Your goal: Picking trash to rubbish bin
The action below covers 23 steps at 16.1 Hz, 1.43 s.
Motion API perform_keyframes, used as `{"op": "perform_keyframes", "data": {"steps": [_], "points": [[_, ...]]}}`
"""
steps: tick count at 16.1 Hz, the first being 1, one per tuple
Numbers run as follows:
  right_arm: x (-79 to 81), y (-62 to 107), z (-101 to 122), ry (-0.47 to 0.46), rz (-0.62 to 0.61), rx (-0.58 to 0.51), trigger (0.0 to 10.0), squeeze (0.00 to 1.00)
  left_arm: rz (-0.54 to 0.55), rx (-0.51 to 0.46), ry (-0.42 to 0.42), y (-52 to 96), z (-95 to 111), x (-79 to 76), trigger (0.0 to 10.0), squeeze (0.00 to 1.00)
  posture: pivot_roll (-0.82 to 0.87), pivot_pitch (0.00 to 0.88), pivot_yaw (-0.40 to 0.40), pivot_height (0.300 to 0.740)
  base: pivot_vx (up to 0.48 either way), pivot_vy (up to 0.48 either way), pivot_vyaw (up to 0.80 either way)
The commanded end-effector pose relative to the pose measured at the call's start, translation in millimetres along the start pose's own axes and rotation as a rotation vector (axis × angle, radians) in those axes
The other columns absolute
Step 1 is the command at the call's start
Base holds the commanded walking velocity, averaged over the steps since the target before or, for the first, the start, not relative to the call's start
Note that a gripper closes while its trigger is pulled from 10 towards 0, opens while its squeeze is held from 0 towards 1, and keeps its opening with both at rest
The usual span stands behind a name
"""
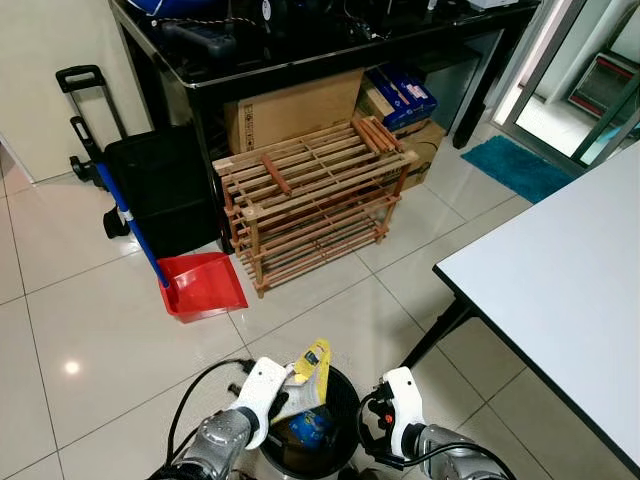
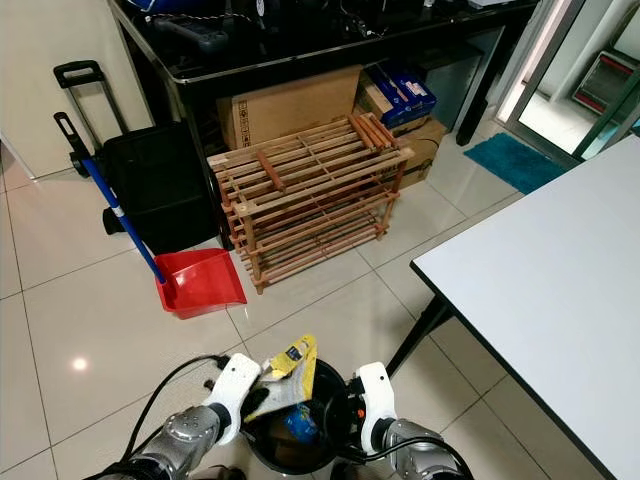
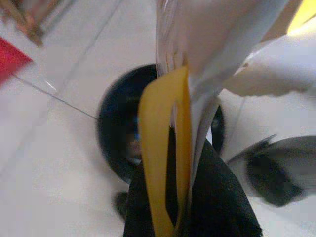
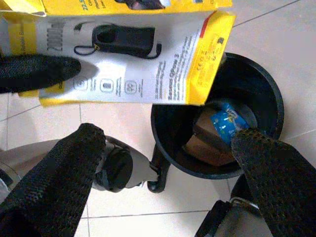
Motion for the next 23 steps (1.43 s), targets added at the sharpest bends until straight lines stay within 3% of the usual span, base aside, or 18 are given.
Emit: {"op": "perform_keyframes", "data": {"steps": [1,4,6,9,13,14,15,23], "points": [[-0.8,1.7,1,-0.019,0.017,-0.009,10.0,0.0,-0.079,0.032,0.147,-1.1,-8,-10.9,10.0,0.0,-0.07,0.123,-0.075,0.74,0.0,0.0,0.0],[-0.5,0.5,4,-0.013,0.008,-0.016,10.0,0.0,0.016,0.039,0.094,0.7,-9,-0.5,10.0,0.0,-0.07,0.128,-0.073,0.74,0.0,0.0,0.0],[-0.2,0.2,5,-0.02,0.009,-0.019,10.0,0.0,0.022,0.071,0.05,1.5,-13,-0.1,10.0,0.0,-0.07,0.132,-0.075,0.74,0.0,0.0,0.0],[0.5,-0.2,6,-0.03,0.011,-0.028,10.0,0.0,0.131,0.113,0.03,6.1,-19,14.2,10.0,0.0,-0.07,0.139,-0.076,0.74,0.0,0.0,0.0],[1.5,-1.1,8,-0.036,0.011,-0.037,10.0,0.0,0.145,0.109,0.048,6.8,-18,17.0,10.0,0.0,-0.07,0.142,-0.073,0.74,0.0,0.0,0.0],[1.6,-1.1,8,-0.037,0.011,-0.04,10.0,0.0,0.144,0.107,0.054,6.5,-18,16.7,10.0,0.2,-0.07,0.141,-0.073,0.74,0.0,0.0,0.0],[1.5,-1.2,8,-0.036,0.011,-0.039,10.0,0.0,0.143,0.103,0.065,6.3,-17,16.4,10.0,1.0,-0.07,0.141,-0.074,0.74,0.0,0.0,0.0],[1.6,-1.6,9,-0.037,0.007,-0.043,10.0,0.0,0.131,0.092,0.067,5.6,-15,15.4,10.0,1.0,-0.07,0.141,-0.071,0.74,0.0,0.0,0.0]]}}
Point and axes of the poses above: a point about 5 cm out from each wrist's last joint towards the gripper, its own y axis pointing back from the gripper into the wrist, its own z axis along the axis of the wrist's last joint, x = y × z, the point moved 1 cm from there along -y, pointing out of the wrist towards the gripper, and after that the axes turned 2 degrees about -y, right-handed, at the moved point
